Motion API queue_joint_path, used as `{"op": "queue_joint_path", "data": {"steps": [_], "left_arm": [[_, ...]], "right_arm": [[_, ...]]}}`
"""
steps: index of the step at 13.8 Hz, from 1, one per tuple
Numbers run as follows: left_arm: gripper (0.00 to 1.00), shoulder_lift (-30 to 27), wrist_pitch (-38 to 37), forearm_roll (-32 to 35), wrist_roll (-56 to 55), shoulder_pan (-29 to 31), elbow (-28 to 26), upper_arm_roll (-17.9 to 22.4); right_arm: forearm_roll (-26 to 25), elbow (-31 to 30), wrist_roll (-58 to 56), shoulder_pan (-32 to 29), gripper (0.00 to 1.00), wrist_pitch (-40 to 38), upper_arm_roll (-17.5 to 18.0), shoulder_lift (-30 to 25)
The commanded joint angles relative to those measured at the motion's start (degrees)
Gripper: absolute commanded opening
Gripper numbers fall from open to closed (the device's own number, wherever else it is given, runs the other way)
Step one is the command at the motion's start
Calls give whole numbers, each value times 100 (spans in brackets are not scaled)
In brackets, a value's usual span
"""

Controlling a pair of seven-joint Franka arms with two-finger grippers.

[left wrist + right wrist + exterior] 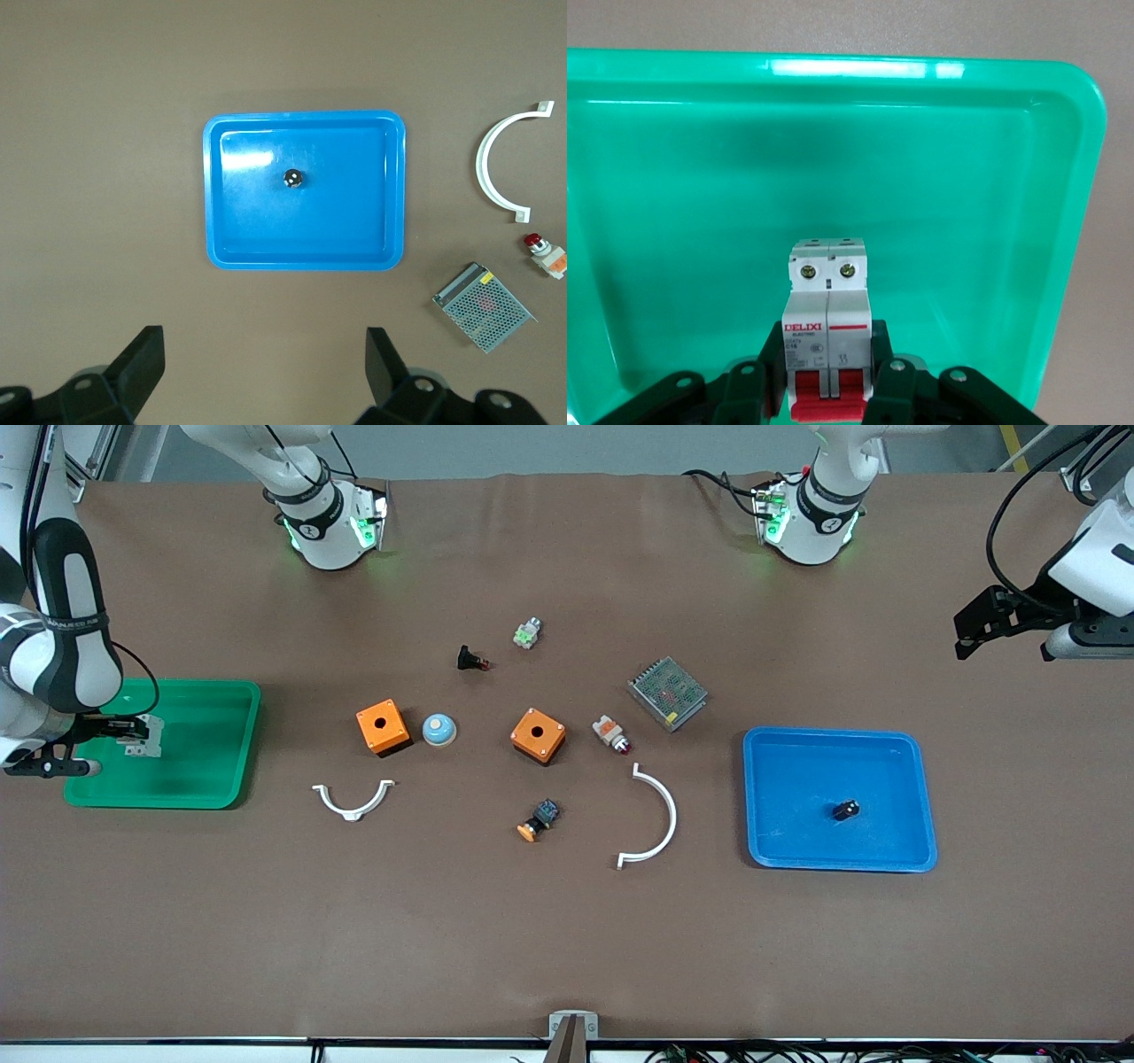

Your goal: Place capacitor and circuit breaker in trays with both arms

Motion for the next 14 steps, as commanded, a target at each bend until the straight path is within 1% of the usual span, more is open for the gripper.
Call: {"op": "queue_joint_path", "data": {"steps": [1, 3, 5, 6, 7, 8, 9, 10, 11, 14], "left_arm": [[100, -131, -96, -18, 104, 94, 80, -66], [100, -149, -105, -18, 112, 94, 80, -83], [100, -149, -113, -26, 121, 94, 80, -75], [100, -140, -105, -18, 121, 94, 88, -74], [100, -123, -105, -18, 121, 94, 80, -74], [100, -123, -105, -26, 121, 94, 54, -74], [100, -123, -105, -26, 121, 94, 53, -74], [100, -114, -105, -26, 130, 103, 53, -74], [100, -105, -105, -26, 130, 103, 71, -66], [100, -96, -96, -201, 121, 103, 80, -66]], "right_arm": [[364, -260, -32, -56, 14, 285, 43, -95], [374, -295, -40, -65, 14, 400, 52, -60], [374, -295, -40, -65, 17, 409, 61, -42], [391, -295, -40, -65, 20, 418, 70, -16], [418, -295, -40, -65, 21, 436, 70, -7], [426, -295, -40, -56, 29, 427, 70, -7], [427, -286, -40, -39, 68, 392, 70, -16], [418, -269, -32, -30, 100, 322, 61, -68], [418, -251, -32, -21, 100, 156, 61, -164], [409, 73, 38, 40, 100, -1054, 61, -927]]}}
